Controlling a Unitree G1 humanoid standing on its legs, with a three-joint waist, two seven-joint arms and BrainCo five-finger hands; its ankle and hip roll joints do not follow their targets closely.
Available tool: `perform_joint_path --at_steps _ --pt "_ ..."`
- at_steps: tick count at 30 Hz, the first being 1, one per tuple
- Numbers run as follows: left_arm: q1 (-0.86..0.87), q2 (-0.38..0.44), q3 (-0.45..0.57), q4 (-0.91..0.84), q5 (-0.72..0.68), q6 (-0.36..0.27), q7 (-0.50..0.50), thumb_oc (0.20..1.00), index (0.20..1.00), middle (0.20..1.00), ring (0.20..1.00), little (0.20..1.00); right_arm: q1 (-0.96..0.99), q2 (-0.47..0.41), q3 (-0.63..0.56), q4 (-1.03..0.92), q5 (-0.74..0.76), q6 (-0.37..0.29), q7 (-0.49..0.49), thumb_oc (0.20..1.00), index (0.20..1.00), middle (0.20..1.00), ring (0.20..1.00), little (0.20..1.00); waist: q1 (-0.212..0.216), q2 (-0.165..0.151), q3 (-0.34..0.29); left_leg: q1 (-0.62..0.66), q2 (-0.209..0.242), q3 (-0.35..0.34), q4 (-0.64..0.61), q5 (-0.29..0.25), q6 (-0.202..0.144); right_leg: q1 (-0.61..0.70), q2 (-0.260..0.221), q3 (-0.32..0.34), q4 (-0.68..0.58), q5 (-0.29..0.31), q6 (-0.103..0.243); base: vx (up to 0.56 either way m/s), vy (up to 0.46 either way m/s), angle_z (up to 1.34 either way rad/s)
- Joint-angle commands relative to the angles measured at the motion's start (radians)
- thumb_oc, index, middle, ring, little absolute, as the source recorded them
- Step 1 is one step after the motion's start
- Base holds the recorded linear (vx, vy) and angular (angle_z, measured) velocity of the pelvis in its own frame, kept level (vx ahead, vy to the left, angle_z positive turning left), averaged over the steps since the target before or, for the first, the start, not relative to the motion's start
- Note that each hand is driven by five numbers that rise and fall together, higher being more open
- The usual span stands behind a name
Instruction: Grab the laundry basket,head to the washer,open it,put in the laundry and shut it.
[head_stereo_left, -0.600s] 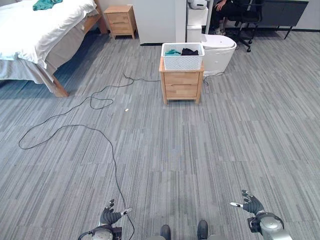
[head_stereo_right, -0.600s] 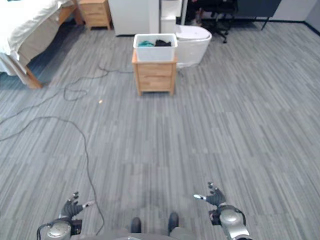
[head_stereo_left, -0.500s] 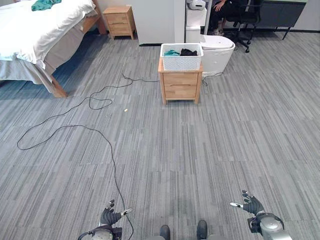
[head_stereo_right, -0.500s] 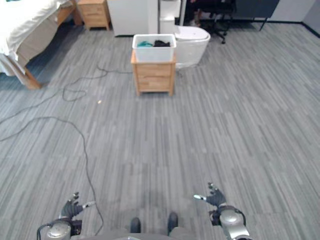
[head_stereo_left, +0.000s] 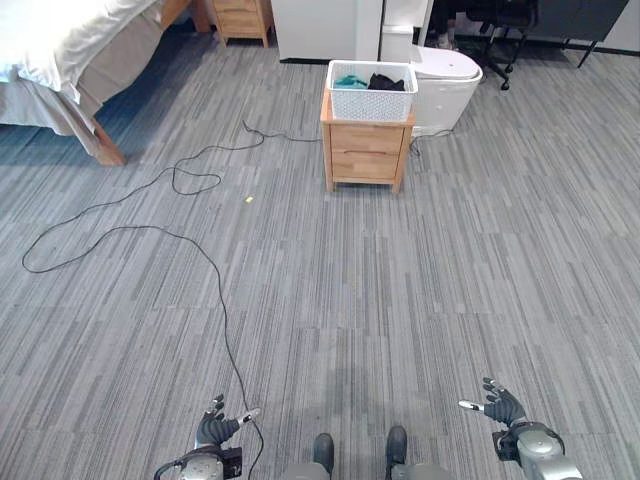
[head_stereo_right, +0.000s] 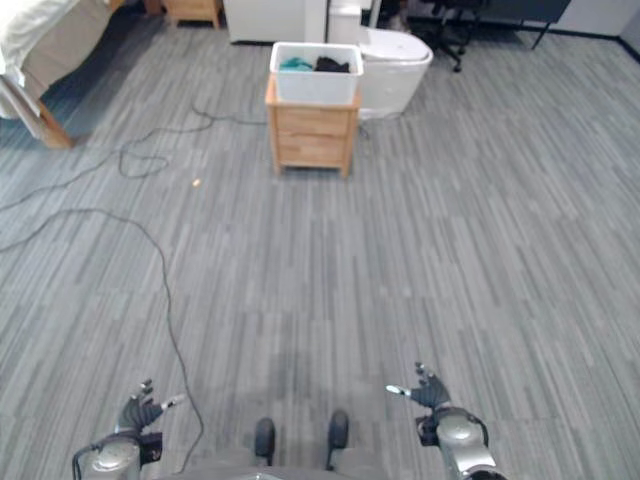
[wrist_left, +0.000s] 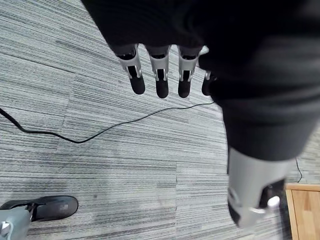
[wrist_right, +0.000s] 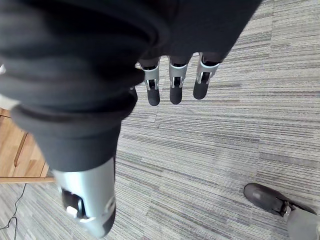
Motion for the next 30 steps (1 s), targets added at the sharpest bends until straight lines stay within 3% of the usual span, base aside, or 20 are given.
perform_joint_path --at_steps 1,4,5,7,10,15,18,19,21,22,25,28,29,30 --pt "-0.025 0.069 0.032 -0.047 -0.049 -0.035 0.019 1.0 1.0 1.0 1.0 1.0 -0.052 0.011 -0.023 -0.008 0.03 -0.009 -0.021 1.0 1.0 1.0 1.0 1.0 0.022 -0.033 0.017 -0.068 -0.053 -0.016 0.144 -0.101 0.027 0.003 -0.086 0.016 0.117 -0.052 0.094 0.03 0.1 -0.05" --pt "-0.026 0.077 0.034 -0.056 -0.047 -0.032 0.018 1.0 1.0 1.0 1.0 1.0 -0.062 0.012 -0.02 -0.019 0.03 -0.009 -0.02 1.0 1.0 1.0 1.0 1.0 0.025 -0.032 0.026 -0.073 -0.054 -0.015 0.152 -0.108 0.037 -0.028 -0.087 0.026 0.178 -0.056 0.101 0.05 0.144 -0.1" --pt "-0.03 0.085 0.035 -0.069 -0.044 -0.032 0.017 1.0 1.0 1.0 1.0 1.0 -0.066 0.017 -0.015 -0.045 0.031 -0.013 -0.02 1.0 1.0 1.0 1.0 1.0 0.019 -0.024 0.043 -0.06 -0.052 -0.019 0.149 -0.114 0.046 -0.092 -0.068 0.029 0.296 -0.056 0.103 0.11 0.162 -0.26" --pt "-0.036 0.089 0.034 -0.073 -0.038 -0.033 0.017 1.0 1.0 1.0 1.0 1.0 -0.067 0.013 -0.01 -0.067 0.029 -0.015 -0.019 1.0 1.0 1.0 1.0 1.0 0.01 -0.022 0.052 -0.027 -0.057 -0.023 0.132 -0.122 0.048 -0.136 -0.048 0.02 0.319 -0.057 0.091 0.16 0.132 -0.17" --pt "-0.036 0.088 0.026 -0.085 -0.037 -0.033 0.016 1.0 1.0 1.0 1.0 1.0 -0.066 0.008 0.0 -0.085 0.028 -0.016 -0.016 1.0 1.0 1.0 1.0 1.0 0.002 -0.017 0.06 0.027 -0.061 -0.022 0.106 -0.141 0.047 -0.179 -0.043 -0.043 0.253 -0.038 0.08 0.19 0.019 0.0" --pt "-0.037 0.066 0.019 -0.077 -0.023 -0.027 0.011 1.0 1.0 1.0 1.0 1.0 -0.048 -0.004 -0.007 -0.096 0.02 -0.009 -0.016 1.0 1.0 1.0 1.0 1.0 -0.032 -0.01 0.074 0.127 -0.085 -0.069 0.103 -0.197 0.041 -0.253 -0.027 -0.086 0.11 0.027 0.1 0.29 -0.002 0.16" --pt "-0.032 0.057 0.017 -0.075 -0.013 -0.025 0.01 1.0 1.0 1.0 1.0 1.0 -0.04 -0.005 -0.01 -0.093 0.014 -0.004 -0.014 1.0 1.0 1.0 1.0 1.0 -0.043 -0.003 0.073 0.169 -0.085 -0.088 0.103 -0.212 0.035 -0.262 -0.025 -0.107 0.094 0.044 0.103 0.34 -0.071 0.42" --pt "-0.024 0.052 0.012 -0.07 -0.004 -0.025 0.004 1.0 1.0 1.0 1.0 1.0 -0.022 -0.001 -0.012 -0.09 0.016 -0.007 -0.009 1.0 1.0 1.0 1.0 1.0 -0.047 -0.001 0.055 0.198 -0.081 -0.105 0.11 -0.216 0.02 -0.241 -0.025 -0.112 0.094 0.045 0.09 0.39 -0.137 0.58" --pt "-0.021 0.049 0.009 -0.061 -0.001 -0.024 0.006 1.0 1.0 1.0 1.0 1.0 -0.015 0.001 -0.013 -0.084 0.015 -0.011 -0.01 1.0 1.0 1.0 1.0 1.0 -0.053 0.006 0.045 0.196 -0.07 -0.109 0.141 -0.197 0.0 -0.227 -0.016 -0.108 0.106 0.043 0.075 0.35 -0.15 0.62" --pt "-0.022 0.043 0.001 -0.067 -0.005 -0.021 0.002 1.0 1.0 1.0 1.0 1.0 -0.008 0.005 -0.024 -0.087 0.024 -0.014 -0.015 1.0 1.0 1.0 1.0 1.0 -0.054 0.016 0.042 0.158 -0.043 -0.086 0.255 -0.129 -0.055 -0.185 -0.002 -0.113 0.11 0.038 0.053 0.26 -0.167 0.65" --pt "-0.034 0.04 -0.017 -0.063 -0.006 -0.018 -0.003 1.0 1.0 1.0 1.0 1.0 -0.017 -0.003 -0.028 -0.091 0.05 -0.023 -0.024 1.0 1.0 1.0 1.0 1.0 -0.055 0.005 0.046 0.052 -0.001 -0.035 0.457 -0.044 -0.086 -0.133 0.008 -0.117 0.098 -0.003 0.009 0.23 -0.161 0.54" --pt "-0.051 0.039 -0.023 -0.045 -0.009 -0.016 -0.003 1.0 1.0 1.0 1.0 1.0 -0.025 -0.007 -0.032 -0.08 0.055 -0.018 -0.029 1.0 1.0 1.0 1.0 1.0 -0.048 -0.009 0.052 -0.013 0.022 0.007 0.51 -0.048 -0.072 -0.101 -0.001 -0.12 0.092 -0.031 -0.001 0.24 -0.096 -0.29" --pt "-0.066 0.036 -0.036 -0.03 -0.009 -0.016 -0.001 1.0 1.0 1.0 1.0 1.0 -0.034 -0.01 -0.026 -0.064 0.062 -0.017 -0.036 1.0 1.0 1.0 1.0 1.0 -0.031 -0.027 0.064 -0.098 0.023 0.044 0.505 -0.11 -0.042 -0.057 -0.008 -0.108 0.083 -0.06 0.0 0.17 -0.027 -0.04" --pt "-0.067 0.036 -0.036 -0.03 -0.009 -0.017 -0.001 1.0 1.0 1.0 1.0 1.0 -0.034 -0.01 -0.026 -0.064 0.062 -0.017 -0.036 1.0 1.0 1.0 1.0 1.0 -0.029 -0.027 0.065 -0.098 0.024 0.045 0.506 -0.112 -0.042 -0.056 -0.007 -0.107 0.083 -0.06 0.0 0.29 -0.017 0.01"
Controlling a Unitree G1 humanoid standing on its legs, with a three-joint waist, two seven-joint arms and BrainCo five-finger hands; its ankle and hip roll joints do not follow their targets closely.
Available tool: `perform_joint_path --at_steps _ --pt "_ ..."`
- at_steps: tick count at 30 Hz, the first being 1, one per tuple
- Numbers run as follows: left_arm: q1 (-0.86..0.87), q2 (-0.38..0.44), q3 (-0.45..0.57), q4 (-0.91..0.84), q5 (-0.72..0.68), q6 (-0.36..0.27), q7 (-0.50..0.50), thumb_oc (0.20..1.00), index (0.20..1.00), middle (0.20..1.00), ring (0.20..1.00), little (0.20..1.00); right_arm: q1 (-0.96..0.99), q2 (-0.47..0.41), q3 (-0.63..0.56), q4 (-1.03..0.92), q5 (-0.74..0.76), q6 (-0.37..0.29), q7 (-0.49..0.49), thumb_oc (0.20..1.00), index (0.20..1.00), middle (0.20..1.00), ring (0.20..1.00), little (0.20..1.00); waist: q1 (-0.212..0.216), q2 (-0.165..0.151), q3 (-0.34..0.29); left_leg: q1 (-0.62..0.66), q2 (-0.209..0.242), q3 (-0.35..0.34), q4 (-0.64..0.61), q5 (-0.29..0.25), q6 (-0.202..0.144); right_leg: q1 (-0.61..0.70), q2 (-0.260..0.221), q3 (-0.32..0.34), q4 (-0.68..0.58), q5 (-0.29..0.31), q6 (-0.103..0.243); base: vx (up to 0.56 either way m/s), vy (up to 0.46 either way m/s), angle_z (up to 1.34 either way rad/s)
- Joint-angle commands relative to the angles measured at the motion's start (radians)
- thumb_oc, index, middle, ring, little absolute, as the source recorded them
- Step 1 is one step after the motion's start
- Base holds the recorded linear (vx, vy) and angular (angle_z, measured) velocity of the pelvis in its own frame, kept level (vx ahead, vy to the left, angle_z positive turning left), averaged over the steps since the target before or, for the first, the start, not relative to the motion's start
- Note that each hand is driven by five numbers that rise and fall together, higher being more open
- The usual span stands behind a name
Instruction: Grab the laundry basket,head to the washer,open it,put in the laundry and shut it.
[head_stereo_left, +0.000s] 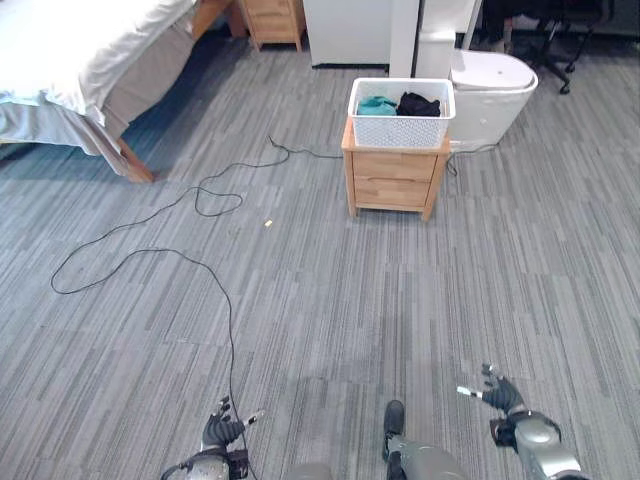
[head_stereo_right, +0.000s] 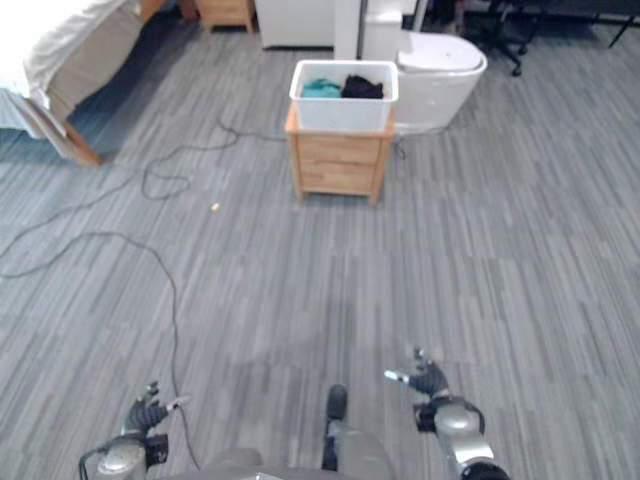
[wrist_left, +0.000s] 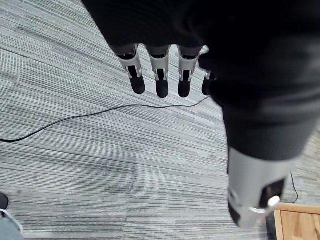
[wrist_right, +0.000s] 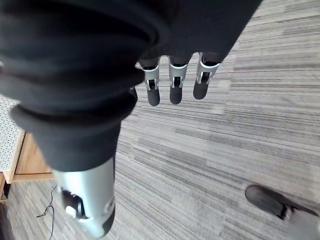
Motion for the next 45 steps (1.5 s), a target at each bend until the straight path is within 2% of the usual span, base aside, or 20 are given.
perform_joint_path --at_steps 1,3,4,5,6,8,11,12,14,17,19,21,23,29,34,36,37,39,43,45 --pt "-0.016 0.056 -0.026 -0.03 -0.006 -0.018 0.002 1.0 1.0 1.0 1.0 1.0 0.009 -0.012 0.002 -0.015 0.052 -0.02 -0.019 1.0 1.0 1.0 1.0 1.0 0.003 -0.051 0.025 0.0 -0.038 0.052 -0.208 0.107 0.058 0.049 -0.078 -0.043 0.026 -0.126 0.179 0.33 0.037 -0.18" --pt "-0.012 0.061 -0.029 -0.04 -0.003 -0.015 0.004 1.0 1.0 1.0 1.0 1.0 0.013 -0.015 0.002 -0.017 0.051 -0.017 -0.022 1.0 1.0 1.0 1.0 1.0 0.015 -0.057 0.029 -0.078 -0.04 0.064 -0.292 0.131 0.061 0.093 -0.076 -0.025 0.013 -0.152 0.179 0.32 0.04 -0.07" --pt "-0.008 0.063 -0.028 -0.048 -0.003 -0.014 0.006 1.0 1.0 1.0 1.0 1.0 0.015 -0.016 0.003 -0.016 0.048 -0.015 -0.025 1.0 1.0 1.0 1.0 1.0 0.023 -0.054 0.03 -0.097 -0.035 0.064 -0.354 0.176 0.056 0.115 -0.066 -0.016 0.008 -0.162 0.176 0.33 0.073 0.06" --pt "-0.006 0.068 -0.027 -0.055 -0.001 -0.012 0.011 1.0 1.0 1.0 1.0 1.0 0.016 -0.015 0.004 -0.009 0.045 -0.014 -0.033 1.0 1.0 1.0 1.0 1.0 0.037 -0.045 0.03 -0.137 -0.024 0.058 -0.459 0.28 0.035 0.151 -0.044 0.0 -0.001 -0.181 0.174 0.33 0.073 -0.08" --pt "-0.005 0.068 -0.027 -0.055 -0.001 -0.012 0.011 1.0 1.0 1.0 1.0 1.0 0.016 -0.015 0.004 -0.009 0.045 -0.014 -0.033 1.0 1.0 1.0 1.0 1.0 0.038 -0.045 0.034 -0.131 -0.024 0.059 -0.458 0.277 0.034 0.156 -0.044 0.001 -0.001 -0.183 0.174 0.36 0.096 -0.14" --pt "-0.004 0.069 -0.026 -0.061 -0.001 -0.01 0.016 1.0 1.0 1.0 1.0 1.0 0.012 -0.008 0.001 -0.002 0.041 -0.015 -0.04 1.0 1.0 1.0 1.0 1.0 0.063 -0.042 0.029 -0.184 -0.005 0.068 -0.543 0.339 0.02 0.209 -0.035 0.025 -0.007 -0.205 0.18 0.4 0.155 -0.11" --pt "0.018 0.072 -0.013 -0.063 0.013 -0.004 0.01 1.0 1.0 1.0 1.0 1.0 0.026 0.007 -0.003 -0.008 0.023 -0.013 -0.029 1.0 1.0 1.0 1.0 1.0 0.073 -0.044 -0.003 -0.134 -0.009 0.07 -0.567 0.344 0.039 0.245 -0.046 0.043 0.013 -0.231 0.199 0.43 0.215 -0.23" --pt "0.019 0.072 -0.013 -0.063 0.013 -0.004 0.01 1.0 1.0 1.0 1.0 1.0 0.026 0.007 -0.003 -0.009 0.023 -0.013 -0.029 1.0 1.0 1.0 1.0 1.0 0.073 -0.045 -0.004 -0.135 -0.01 0.07 -0.566 0.343 0.039 0.245 -0.047 0.044 0.014 -0.231 0.199 0.54 0.319 -0.54" --pt "0.019 0.082 -0.009 -0.055 0.019 -0.003 0.007 1.0 1.0 1.0 1.0 1.0 0.016 0.027 0.004 -0.008 0.009 -0.013 -0.019 1.0 1.0 1.0 1.0 1.0 0.088 -0.068 -0.021 -0.113 -0.03 0.088 -0.528 0.298 0.065 0.25 -0.099 0.055 0.077 -0.225 0.237 0.42 0.286 -0.58" --pt "0.001 0.105 -0.007 -0.056 0.018 0.0 0.012 1.0 1.0 1.0 1.0 1.0 -0.01 0.046 0.019 -0.025 0.012 -0.015 -0.016 1.0 1.0 1.0 1.0 1.0 0.087 -0.079 -0.01 -0.076 -0.051 0.106 -0.506 0.25 0.102 0.179 -0.134 0.071 0.272 -0.133 0.273 0.25 0.212 -0.6" --pt "0.001 0.105 -0.007 -0.056 0.018 0.0 0.012 1.0 1.0 1.0 1.0 1.0 -0.01 0.046 0.019 -0.025 0.012 -0.015 -0.016 1.0 1.0 1.0 1.0 1.0 0.088 -0.078 -0.014 -0.08 -0.049 0.107 -0.506 0.251 0.101 0.174 -0.131 0.072 0.271 -0.131 0.272 0.12 0.108 0.02" --pt "-0.002 0.116 0.001 -0.069 0.026 -0.001 0.022 1.0 1.0 1.0 1.0 1.0 -0.014 0.057 0.031 -0.04 0.009 -0.016 -0.011 1.0 1.0 1.0 1.0 1.0 0.067 -0.058 0.003 0.006 -0.058 0.106 -0.521 0.208 0.128 0.056 -0.14 0.056 0.413 -0.087 0.256 0.44 0.271 -0.07" --pt "0.002 0.116 0.004 -0.066 0.017 0.002 0.014 1.0 1.0 1.0 1.0 1.0 -0.008 0.047 0.036 -0.058 0.005 -0.007 -0.004 1.0 1.0 1.0 1.0 1.0 0.022 -0.032 0.021 0.133 -0.069 0.082 -0.587 0.162 0.122 -0.053 -0.126 -0.047 0.252 -0.109 0.243 0.66 0.175 -0.05" --pt "-0.003 0.086 0.012 -0.04 0.024 0.002 0.013 1.0 1.0 1.0 1.0 1.0 -0.006 0.038 0.031 -0.051 -0.005 0.0 0.001 1.0 1.0 1.0 1.0 1.0 -0.007 -0.033 0.041 0.246 -0.087 0.051 -0.574 0.073 0.105 -0.13 -0.141 -0.131 0.035 -0.022 0.281 0.43 -0.023 0.46" --pt "0.012 0.076 0.013 -0.014 0.036 -0.002 0.005 1.0 1.0 1.0 1.0 1.0 0.018 0.035 0.03 -0.044 -0.006 -0.001 0.014 1.0 1.0 1.0 1.0 1.0 -0.025 -0.035 0.007 0.315 -0.086 0.015 -0.558 0.038 0.083 -0.121 -0.149 -0.118 0.034 0.013 0.278 0.35 -0.107 0.45" --pt "0.02 0.071 0.007 -0.009 0.036 0.0 0.005 1.0 1.0 1.0 1.0 1.0 0.035 0.03 0.023 -0.05 0.0 -0.005 0.013 1.0 1.0 1.0 1.0 1.0 -0.035 -0.025 -0.012 0.312 -0.051 0.014 -0.495 0.086 0.04 -0.09 -0.128 -0.119 0.047 0.006 0.252 0.46 -0.286 0.38" --pt "0.027 0.068 -0.006 -0.023 0.032 0.001 -0.001 1.0 1.0 1.0 1.0 1.0 0.041 0.017 0.02 -0.07 0.017 -0.014 0.009 1.0 1.0 1.0 1.0 1.0 -0.036 -0.02 -0.011 0.257 -0.019 0.018 -0.341 0.15 0.009 -0.049 -0.104 -0.118 0.045 -0.011 0.222 0.42 -0.345 0.26" --pt "0.023 0.063 -0.022 -0.023 0.032 0.003 -0.006 1.0 1.0 1.0 1.0 1.0 0.041 0.002 0.01 -0.071 0.027 -0.015 0.001 1.0 1.0 1.0 1.0 1.0 -0.038 -0.024 -0.011 0.217 0.009 0.027 -0.237 0.192 -0.003 -0.012 -0.083 -0.112 0.038 -0.044 0.19 0.33 -0.26 -0.1" --pt "0.003 0.056 -0.04 -0.008 0.031 0.005 -0.008 1.0 1.0 1.0 1.0 1.0 0.033 -0.011 0.004 -0.064 0.033 -0.009 -0.008 1.0 1.0 1.0 1.0 1.0 -0.029 -0.038 -0.008 0.122 -0.024 0.019 -0.233 0.152 0.032 0.03 -0.076 -0.079 0.023 -0.089 0.177 0.22 -0.084 -0.4" --pt "-0.002 0.055 -0.056 -0.01 0.04 0.005 -0.011 1.0 1.0 1.0 1.0 1.0 0.031 -0.018 -0.001 -0.059 0.034 -0.011 -0.011 1.0 1.0 1.0 1.0 1.0 -0.023 -0.049 -0.005 0.06 -0.06 0.015 -0.29 0.096 0.057 0.062 -0.074 -0.05 0.007 -0.107 0.185 0.2 -0.012 -0.49"
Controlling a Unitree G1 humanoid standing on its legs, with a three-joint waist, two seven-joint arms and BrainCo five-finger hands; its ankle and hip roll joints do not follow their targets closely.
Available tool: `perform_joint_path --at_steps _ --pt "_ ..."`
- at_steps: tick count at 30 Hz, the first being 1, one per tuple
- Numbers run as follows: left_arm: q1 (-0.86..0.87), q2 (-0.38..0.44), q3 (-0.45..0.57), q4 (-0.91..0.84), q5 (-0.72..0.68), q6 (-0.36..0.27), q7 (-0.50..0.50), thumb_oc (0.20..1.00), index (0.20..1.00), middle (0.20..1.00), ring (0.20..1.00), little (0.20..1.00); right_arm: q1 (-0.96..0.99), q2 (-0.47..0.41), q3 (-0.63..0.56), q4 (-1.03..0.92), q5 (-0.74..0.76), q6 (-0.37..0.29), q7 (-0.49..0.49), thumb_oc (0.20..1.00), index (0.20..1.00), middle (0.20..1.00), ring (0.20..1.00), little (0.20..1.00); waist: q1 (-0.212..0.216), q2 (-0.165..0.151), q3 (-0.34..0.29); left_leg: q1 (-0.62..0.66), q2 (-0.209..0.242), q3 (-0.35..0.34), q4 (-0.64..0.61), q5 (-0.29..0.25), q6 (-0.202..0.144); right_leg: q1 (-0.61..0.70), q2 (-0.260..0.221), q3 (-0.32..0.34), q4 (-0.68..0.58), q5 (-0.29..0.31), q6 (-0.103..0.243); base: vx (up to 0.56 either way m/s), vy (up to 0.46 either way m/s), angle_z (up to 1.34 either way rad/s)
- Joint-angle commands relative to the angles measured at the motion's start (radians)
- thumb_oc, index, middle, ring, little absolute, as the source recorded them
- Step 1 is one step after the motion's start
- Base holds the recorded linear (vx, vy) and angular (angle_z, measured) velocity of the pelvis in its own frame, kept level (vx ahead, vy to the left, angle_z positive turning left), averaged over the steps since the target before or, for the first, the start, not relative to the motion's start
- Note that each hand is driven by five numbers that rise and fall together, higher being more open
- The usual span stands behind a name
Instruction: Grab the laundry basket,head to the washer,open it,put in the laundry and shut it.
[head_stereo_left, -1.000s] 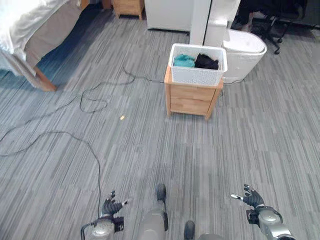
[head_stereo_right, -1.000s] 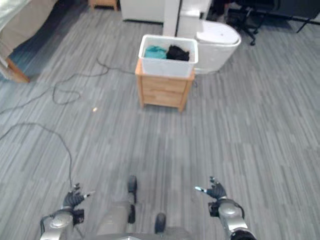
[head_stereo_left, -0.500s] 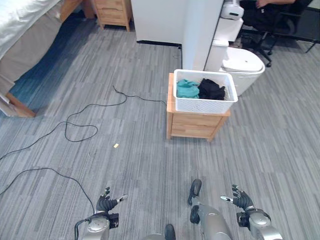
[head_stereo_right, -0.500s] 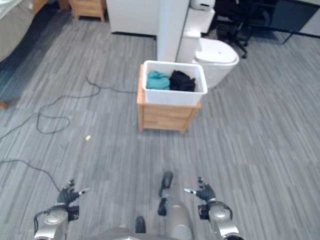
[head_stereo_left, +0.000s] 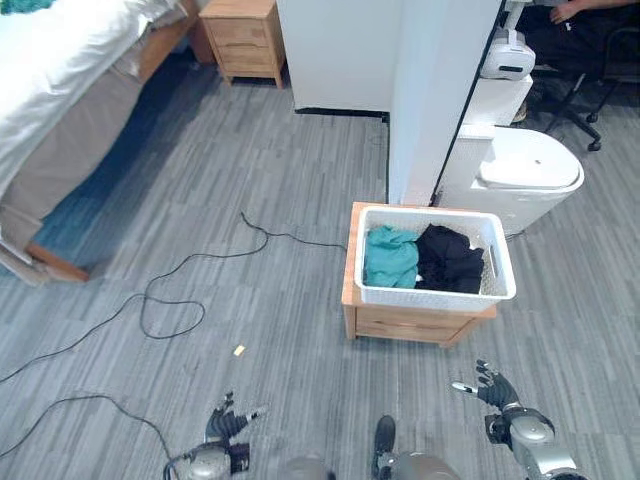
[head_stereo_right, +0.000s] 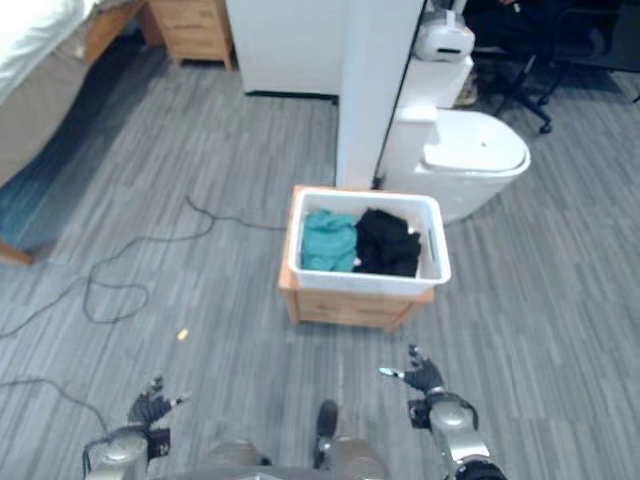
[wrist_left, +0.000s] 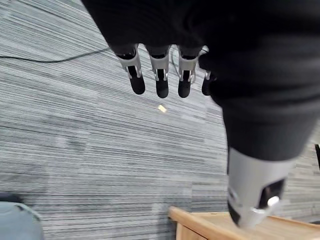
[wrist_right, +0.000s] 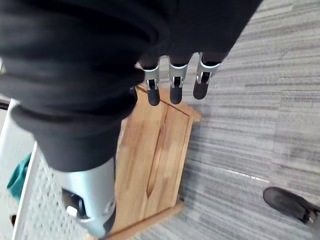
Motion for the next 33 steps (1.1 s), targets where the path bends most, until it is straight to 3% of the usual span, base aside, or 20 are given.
perform_joint_path --at_steps 1,2,3,5,9,10,11,13,15,17,21,23,28,31,32,33 --pt "-0.006 0.036 -0.046 -0.025 0.03 -0.032 0.009 1.0 1.0 1.0 1.0 1.0 0.011 -0.045 0.001 -0.021 0.015 -0.03 -0.016 1.0 1.0 1.0 1.0 1.0 -0.015 0.003 -0.004 0.02 -0.015 -0.005 -0.224 0.086 0.062 -0.044 -0.034 -0.046 0.036 -0.07 0.164 0.26 0.025 -0.65" --pt "-0.005 0.039 -0.047 -0.044 0.025 -0.032 0.012 1.0 1.0 1.0 1.0 1.0 0.002 -0.052 0.003 -0.014 0.012 -0.03 -0.024 1.0 1.0 1.0 1.0 1.0 0.003 0.014 0.006 -0.05 -0.032 -0.022 -0.319 0.169 0.053 -0.014 -0.007 -0.016 0.032 -0.081 0.16 0.24 0.027 -0.55" --pt "-0.003 0.039 -0.046 -0.047 0.019 -0.031 0.014 1.0 1.0 1.0 1.0 1.0 0.001 -0.053 0.004 -0.009 0.012 -0.029 -0.026 1.0 1.0 1.0 1.0 1.0 0.013 0.021 0.012 -0.068 -0.037 -0.029 -0.351 0.203 0.048 -0.002 0.007 -0.002 0.034 -0.087 0.159 0.25 0.046 -0.64" --pt "0.007 0.034 -0.038 -0.04 0.015 -0.03 0.012 1.0 1.0 1.0 1.0 1.0 0.001 -0.051 0.012 -0.002 -0.001 -0.031 -0.021 1.0 1.0 1.0 1.0 1.0 0.026 0.032 0.012 -0.024 -0.042 -0.048 -0.399 0.202 0.057 0.014 0.034 0.029 0.061 -0.114 0.157 0.2 0.061 -0.79" --pt "0.027 0.026 -0.029 -0.019 0.011 -0.029 0.012 1.0 1.0 1.0 1.0 1.0 -0.003 -0.041 0.024 0.016 -0.025 -0.029 -0.011 1.0 1.0 1.0 1.0 1.0 0.039 0.028 -0.002 0.022 -0.052 -0.053 -0.412 0.185 0.073 0.024 0.034 0.051 0.105 -0.13 0.164 0.14 0.064 -1.22" --pt "0.038 0.03 -0.019 -0.016 0.005 -0.026 0.015 1.0 1.0 1.0 1.0 1.0 -0.017 -0.033 0.028 0.011 -0.032 -0.03 -0.009 1.0 1.0 1.0 1.0 1.0 0.053 0.032 -0.004 0.053 -0.032 -0.021 -0.427 0.179 0.088 0.006 0.025 0.037 0.211 -0.147 0.179 0.12 0.033 -0.68" --pt "0.032 0.035 -0.019 -0.008 0.003 -0.029 0.016 1.0 1.0 1.0 1.0 1.0 -0.025 -0.027 0.032 0.008 -0.035 -0.032 -0.008 1.0 1.0 1.0 1.0 1.0 0.048 0.038 -0.003 0.073 -0.018 -0.009 -0.433 0.176 0.096 -0.035 0.005 0.025 0.288 -0.135 0.196 0.14 0.002 -0.27" --pt "0.029 0.036 -0.017 -0.004 0.002 -0.028 0.017 1.0 1.0 1.0 1.0 1.0 -0.028 -0.024 0.03 0.005 -0.035 -0.03 -0.008 1.0 1.0 1.0 1.0 1.0 0.047 0.04 -0.003 0.083 -0.011 -0.001 -0.438 0.17 0.099 -0.051 -0.017 0.021 0.31 -0.14 0.201 0.04 -0.056 -0.62" --pt "0.023 0.04 -0.015 -0.005 0.01 -0.027 0.024 1.0 1.0 1.0 1.0 1.0 -0.031 -0.024 0.025 0.002 -0.037 -0.028 -0.009 1.0 1.0 1.0 1.0 1.0 0.045 0.051 -0.008 0.091 0.014 0.011 -0.446 0.161 0.096 -0.052 -0.077 -0.011 0.273 -0.141 0.195 0.0 -0.173 -0.33" --pt "0.014 0.046 -0.015 -0.007 0.007 -0.028 0.026 1.0 1.0 1.0 1.0 1.0 -0.037 -0.027 0.018 0.002 -0.04 -0.024 -0.01 1.0 1.0 1.0 1.0 1.0 0.04 0.056 -0.013 0.094 0.031 0.004 -0.454 0.156 0.088 -0.061 -0.121 0.0 0.227 -0.117 0.199 0.04 -0.212 0.11" --pt "0.004 0.049 0.007 0.001 -0.019 -0.041 0.046 1.0 1.0 1.0 1.0 1.0 -0.051 -0.034 0.014 -0.01 -0.045 -0.019 -0.007 1.0 1.0 1.0 1.0 1.0 0.035 0.045 -0.009 0.122 0.077 -0.008 -0.449 0.142 0.05 -0.087 -0.213 0.037 0.125 -0.014 0.247 0.12 -0.401 0.13" --pt "0.016 0.052 0.022 -0.009 -0.033 -0.047 0.052 1.0 1.0 1.0 1.0 1.0 -0.051 -0.034 0.02 -0.027 -0.054 -0.017 -0.002 1.0 1.0 1.0 1.0 1.0 0.044 0.025 -0.016 0.14 0.1 -0.013 -0.464 0.151 0.027 -0.067 -0.201 0.038 0.102 -0.019 0.259 0.14 -0.415 0.1" --pt "0.011 0.03 0.01 -0.013 -0.05 -0.05 0.053 1.0 1.0 1.0 1.0 1.0 -0.041 -0.075 0.022 -0.086 -0.062 -0.031 -0.014 1.0 1.0 1.0 1.0 1.0 0.037 0.032 -0.023 0.117 0.179 -0.018 -0.506 0.228 -0.024 -0.057 -0.136 -0.002 0.076 -0.05 0.24 0.05 -0.343 0.3" --pt "-0.01 0.015 -0.004 -0.044 -0.055 -0.047 0.051 1.0 1.0 1.0 1.0 1.0 -0.031 -0.108 -0.003 -0.131 -0.059 -0.036 -0.032 1.0 1.0 1.0 1.0 1.0 0.012 0.03 -0.019 0.085 0.191 0.064 -0.476 0.239 -0.019 -0.039 -0.126 -0.056 0.038 -0.058 0.223 -0.01 -0.202 0.54" --pt "-0.01 0.015 -0.005 -0.044 -0.055 -0.047 0.051 1.0 1.0 1.0 1.0 1.0 -0.031 -0.108 -0.003 -0.132 -0.059 -0.036 -0.032 1.0 1.0 1.0 1.0 1.0 0.012 0.03 -0.019 0.084 0.191 0.064 -0.475 0.238 -0.019 -0.039 -0.126 -0.056 0.038 -0.058 0.223 0.0 -0.174 0.33" --pt "-0.018 0.014 -0.016 -0.07 -0.047 -0.046 0.044 1.0 1.0 1.0 1.0 1.0 -0.027 -0.127 -0.011 -0.164 -0.066 -0.033 -0.037 1.0 1.0 1.0 1.0 1.0 0.01 0.032 -0.014 0.074 0.156 0.071 -0.444 0.214 -0.004 -0.021 -0.109 -0.06 0.02 -0.065 0.209 0.02 -0.141 0.19"
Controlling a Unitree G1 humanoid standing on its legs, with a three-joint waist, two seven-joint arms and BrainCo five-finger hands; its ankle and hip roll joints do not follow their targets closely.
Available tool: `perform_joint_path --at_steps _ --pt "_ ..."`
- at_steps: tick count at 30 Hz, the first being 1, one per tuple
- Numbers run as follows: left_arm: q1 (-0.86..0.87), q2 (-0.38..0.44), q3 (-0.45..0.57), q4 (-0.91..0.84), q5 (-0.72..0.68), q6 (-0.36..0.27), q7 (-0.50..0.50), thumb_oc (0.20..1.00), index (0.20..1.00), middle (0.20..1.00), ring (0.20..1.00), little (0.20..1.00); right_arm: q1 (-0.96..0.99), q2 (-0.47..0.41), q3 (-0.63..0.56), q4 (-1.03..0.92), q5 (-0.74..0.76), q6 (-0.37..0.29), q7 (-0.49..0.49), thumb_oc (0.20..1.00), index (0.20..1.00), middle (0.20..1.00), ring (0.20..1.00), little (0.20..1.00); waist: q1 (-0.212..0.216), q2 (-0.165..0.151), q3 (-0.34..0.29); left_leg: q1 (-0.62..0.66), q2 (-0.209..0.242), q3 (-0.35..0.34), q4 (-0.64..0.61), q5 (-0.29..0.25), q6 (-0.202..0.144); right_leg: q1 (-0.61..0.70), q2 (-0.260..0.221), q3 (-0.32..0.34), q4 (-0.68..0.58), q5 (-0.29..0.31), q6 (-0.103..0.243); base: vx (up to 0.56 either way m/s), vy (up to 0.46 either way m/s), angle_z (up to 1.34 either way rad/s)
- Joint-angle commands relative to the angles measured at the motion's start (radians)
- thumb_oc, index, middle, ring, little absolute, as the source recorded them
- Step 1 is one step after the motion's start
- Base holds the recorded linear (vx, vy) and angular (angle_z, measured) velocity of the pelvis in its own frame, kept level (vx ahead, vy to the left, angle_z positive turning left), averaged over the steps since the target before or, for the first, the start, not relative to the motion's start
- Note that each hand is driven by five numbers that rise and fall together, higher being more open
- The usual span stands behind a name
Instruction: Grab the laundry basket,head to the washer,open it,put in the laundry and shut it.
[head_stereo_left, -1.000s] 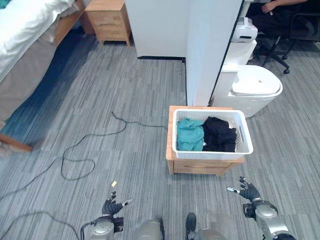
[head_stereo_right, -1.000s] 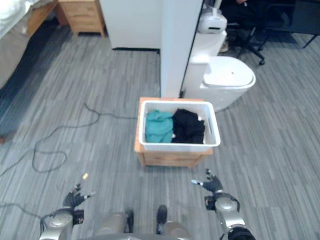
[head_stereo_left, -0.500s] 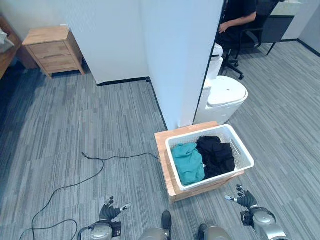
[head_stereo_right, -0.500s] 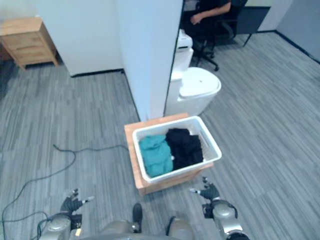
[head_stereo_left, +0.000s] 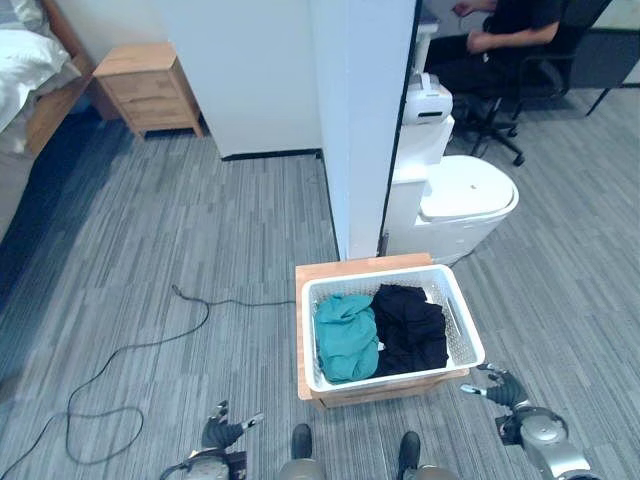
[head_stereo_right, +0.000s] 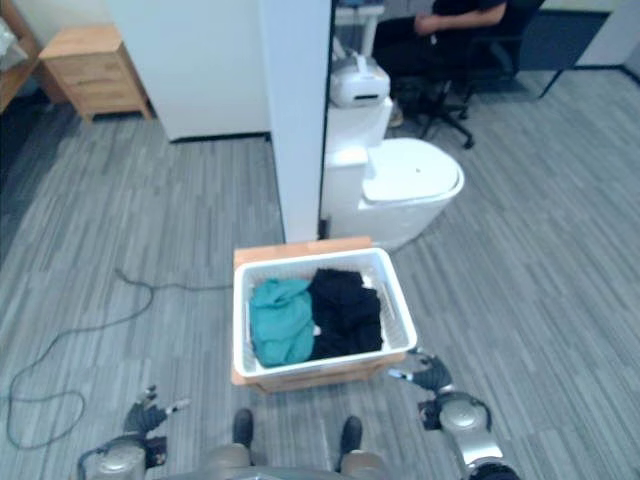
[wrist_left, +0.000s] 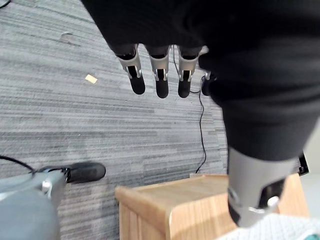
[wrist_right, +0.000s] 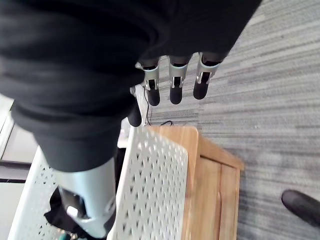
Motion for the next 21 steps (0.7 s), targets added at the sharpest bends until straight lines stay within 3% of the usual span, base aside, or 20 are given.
perform_joint_path --at_steps 1,6,7,11,16,21 --pt "-0.067 0.052 0.005 -0.049 -0.027 -0.046 0.005 1.0 1.0 1.0 1.0 1.0 -0.053 -0.022 -0.044 -0.086 -0.027 -0.037 -0.023 1.0 1.0 1.0 1.0 1.0 -0.006 -0.042 0.027 0.017 -0.064 0.006 0.099 -0.083 -0.062 -0.001 -0.045 0.0 0.031 -0.085 0.049 0.03 -0.177 0.22" --pt "-0.065 0.061 0.002 -0.102 -0.014 -0.044 0.008 1.0 1.0 1.0 1.0 1.0 -0.082 -0.038 -0.018 -0.088 -0.059 -0.034 -0.025 1.0 1.0 1.0 1.0 1.0 0.01 -0.047 0.029 -0.017 -0.149 -0.024 0.094 -0.113 -0.031 0.011 -0.013 0.006 0.002 -0.084 0.045 0.04 -0.061 0.11" --pt "-0.074 0.078 0.004 -0.132 -0.008 -0.048 0.019 1.0 1.0 1.0 1.0 1.0 -0.122 -0.032 0.009 -0.069 -0.062 -0.033 -0.035 1.0 1.0 1.0 1.0 1.0 0.026 -0.056 0.032 -0.033 -0.166 -0.06 0.085 -0.111 -0.025 0.001 0.003 0.017 -0.007 -0.078 0.046 0.02 -0.072 -0.11" --pt "-0.148 0.104 -0.004 -0.181 -0.033 -0.056 0.057 1.0 1.0 1.0 1.0 1.0 -0.213 -0.004 0.041 -0.012 -0.038 -0.027 -0.079 1.0 1.0 1.0 1.0 1.0 0.035 -0.074 0.035 -0.062 -0.16 -0.062 0.039 -0.077 -0.023 -0.052 0.015 0.025 -0.007 -0.068 0.046 0.0 -0.037 -0.01" --pt "-0.243 0.093 -0.057 -0.154 -0.032 -0.055 0.081 1.0 1.0 1.0 1.0 1.0 -0.289 0.016 0.06 0.038 -0.031 -0.019 -0.118 1.0 1.0 1.0 1.0 1.0 0.029 -0.078 0.047 -0.072 -0.156 -0.053 0.017 -0.063 -0.024 -0.083 0.023 0.045 -0.007 -0.06 0.04 0.0 0.012 -0.08" --pt "-0.389 0.049 -0.155 -0.115 0.001 -0.057 0.145 1.0 1.0 1.0 1.0 1.0 -0.402 0.035 0.069 0.074 -0.061 -0.012 -0.224 1.0 1.0 1.0 1.0 1.0 0.005 -0.074 0.082 -0.104 -0.156 -0.043 -0.005 -0.048 -0.02 -0.145 0.026 0.074 0.0 -0.042 0.038 -0.05 0.024 -0.07"
